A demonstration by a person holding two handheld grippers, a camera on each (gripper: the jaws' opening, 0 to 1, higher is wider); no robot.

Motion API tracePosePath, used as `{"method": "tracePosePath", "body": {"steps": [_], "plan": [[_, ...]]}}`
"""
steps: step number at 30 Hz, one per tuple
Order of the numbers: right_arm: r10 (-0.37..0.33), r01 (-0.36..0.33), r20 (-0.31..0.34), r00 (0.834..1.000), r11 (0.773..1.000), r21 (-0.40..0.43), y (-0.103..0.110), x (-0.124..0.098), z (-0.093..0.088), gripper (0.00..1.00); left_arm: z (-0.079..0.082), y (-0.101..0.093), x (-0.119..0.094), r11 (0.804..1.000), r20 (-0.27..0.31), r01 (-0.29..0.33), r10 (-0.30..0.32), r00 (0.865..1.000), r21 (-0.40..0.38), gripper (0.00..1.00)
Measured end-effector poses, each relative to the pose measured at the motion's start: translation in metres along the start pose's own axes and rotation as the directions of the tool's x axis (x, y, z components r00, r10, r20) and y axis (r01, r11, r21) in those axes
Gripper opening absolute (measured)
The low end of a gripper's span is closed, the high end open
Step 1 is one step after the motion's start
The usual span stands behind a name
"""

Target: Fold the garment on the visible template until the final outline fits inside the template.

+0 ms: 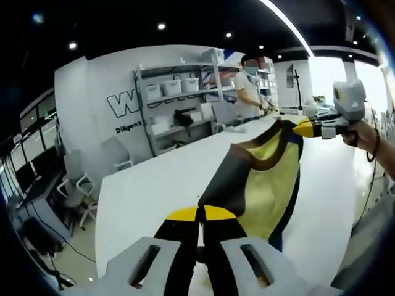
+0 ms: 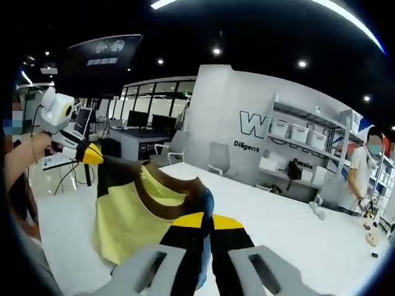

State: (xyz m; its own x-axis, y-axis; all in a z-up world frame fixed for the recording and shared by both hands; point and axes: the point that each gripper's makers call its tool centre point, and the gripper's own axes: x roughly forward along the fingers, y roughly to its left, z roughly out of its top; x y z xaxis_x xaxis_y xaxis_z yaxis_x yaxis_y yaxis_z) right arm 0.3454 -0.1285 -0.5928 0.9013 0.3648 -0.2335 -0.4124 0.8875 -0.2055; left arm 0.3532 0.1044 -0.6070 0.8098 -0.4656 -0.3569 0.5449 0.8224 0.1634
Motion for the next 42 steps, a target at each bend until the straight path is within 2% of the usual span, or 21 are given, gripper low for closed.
{"method": "tracePosePath", "body": {"steps": [3, 6, 7, 9, 13, 15, 16, 17, 21, 24, 26, 29, 31, 36, 38, 40, 41, 42], "plan": [[0.009, -0.008, -0.037, 0.999, 1.0, 0.029, 0.0, 0.014, -0.015, 0.0, -0.017, 0.003, 0.012, 1.0, -0.039, -0.005, 0.005, 0.999, -0.009, 0.0], [0.015, -0.011, -0.074, 0.997, 0.998, 0.063, -0.001, 0.028, -0.029, 0.0, -0.028, 0.007, 0.023, 1.0, -0.031, -0.014, 0.014, 0.999, -0.005, 0.0], [0.015, -0.011, -0.072, 0.997, 0.998, 0.065, -0.002, 0.032, -0.031, 0.0, -0.039, 0.008, 0.028, 0.999, -0.062, -0.011, 0.009, 0.998, -0.038, 0.0], [0.014, -0.007, -0.093, 0.996, 0.997, 0.073, -0.004, 0.044, -0.039, 0.0, -0.048, 0.013, 0.037, 0.999, -0.074, -0.023, 0.02, 0.997, -0.037, 0.0], [0.023, -0.013, -0.132, 0.991, 0.997, 0.075, -0.006, 0.064, -0.054, 0.0, -0.059, 0.017, 0.05, 0.999, -0.098, -0.028, 0.023, 0.995, -0.045, 0.0], [0.027, -0.015, -0.138, 0.99, 0.996, 0.088, -0.005, 0.066, -0.056, 0.0, -0.06, 0.018, 0.052, 0.998, -0.1, -0.027, 0.022, 0.995, -0.048, 0.0], [0.04, -0.022, -0.164, 0.986, 0.993, 0.114, -0.008, 0.082, -0.068, 0.0, -0.064, 0.021, 0.062, 0.997, -0.109, -0.021, 0.013, 0.994, -0.072, 0.0], [0.037, -0.018, -0.18, 0.983, 0.994, 0.105, -0.011, 0.091, -0.075, 0.0, -0.069, 0.024, 0.069, 0.996, -0.125, -0.025, 0.015, 0.992, -0.081, 0.0], [0.047, -0.023, -0.218, 0.975, 0.994, 0.111, -0.014, 0.113, -0.095, 0.0, -0.084, 0.032, 0.088, 0.993, -0.152, -0.035, 0.017, 0.988, -0.115, 0.0], [0.058, -0.03, -0.244, 0.968, 0.993, 0.117, -0.012, 0.128, -0.11, 0.0, -0.097, 0.037, 0.103, 0.993, -0.182, -0.041, 0.02, 0.983, -0.111, 0.0], [0.053, -0.03, -0.271, 0.961, 0.996, 0.087, -0.013, 0.142, -0.122, 0.0, -0.108, 0.041, 0.117, 0.99, -0.206, -0.041, 0.013, 0.979, -0.134, 0.0], [0.047, -0.024, -0.282, 0.958, 0.996, 0.087, -0.016, 0.157, -0.134, 0.0, -0.116, 0.045, 0.13, 0.989, -0.226, -0.045, 0.013, 0.974, -0.137, 0.0], [0.051, -0.016, -0.305, 0.951, 0.993, 0.117, -0.018, 0.168, -0.148, 0.0, -0.126, 0.05, 0.143, 0.989, -0.251, -0.057, 0.022, 0.968, -0.133, 0.0], [0.058, -0.022, -0.352, 0.934, 0.994, 0.107, -0.017, 0.185, -0.173, 0.0, -0.145, 0.057, 0.163, 0.987, -0.289, -0.081, 0.038, 0.957, -0.136, 0.0], [0.061, -0.022, -0.375, 0.925, 0.994, 0.107, -0.017, 0.193, -0.188, 0.0, -0.156, 0.058, 0.174, 0.985, -0.31, -0.093, 0.044, 0.95, -0.145, 0.0], [0.066, -0.017, -0.39, 0.919, 0.992, 0.127, -0.019, 0.2, -0.198, 0.0, -0.161, 0.058, 0.181, 0.986, -0.311, -0.095, 0.048, 0.949, -0.14, 0.0], [0.077, -0.015, -0.385, 0.92, 0.987, 0.163, -0.017, 0.203, -0.2, 0.0, -0.162, 0.059, 0.184, 0.987, -0.309, -0.094, 0.05, 0.95, -0.13, 0.0], [0.11, -0.02, -0.371, 0.922, 0.971, 0.239, -0.013, 0.209, -0.203, 0.0, -0.161, 0.061, 0.189, 0.99, -0.286, -0.093, 0.06, 0.956, -0.102, 0.0]]}}
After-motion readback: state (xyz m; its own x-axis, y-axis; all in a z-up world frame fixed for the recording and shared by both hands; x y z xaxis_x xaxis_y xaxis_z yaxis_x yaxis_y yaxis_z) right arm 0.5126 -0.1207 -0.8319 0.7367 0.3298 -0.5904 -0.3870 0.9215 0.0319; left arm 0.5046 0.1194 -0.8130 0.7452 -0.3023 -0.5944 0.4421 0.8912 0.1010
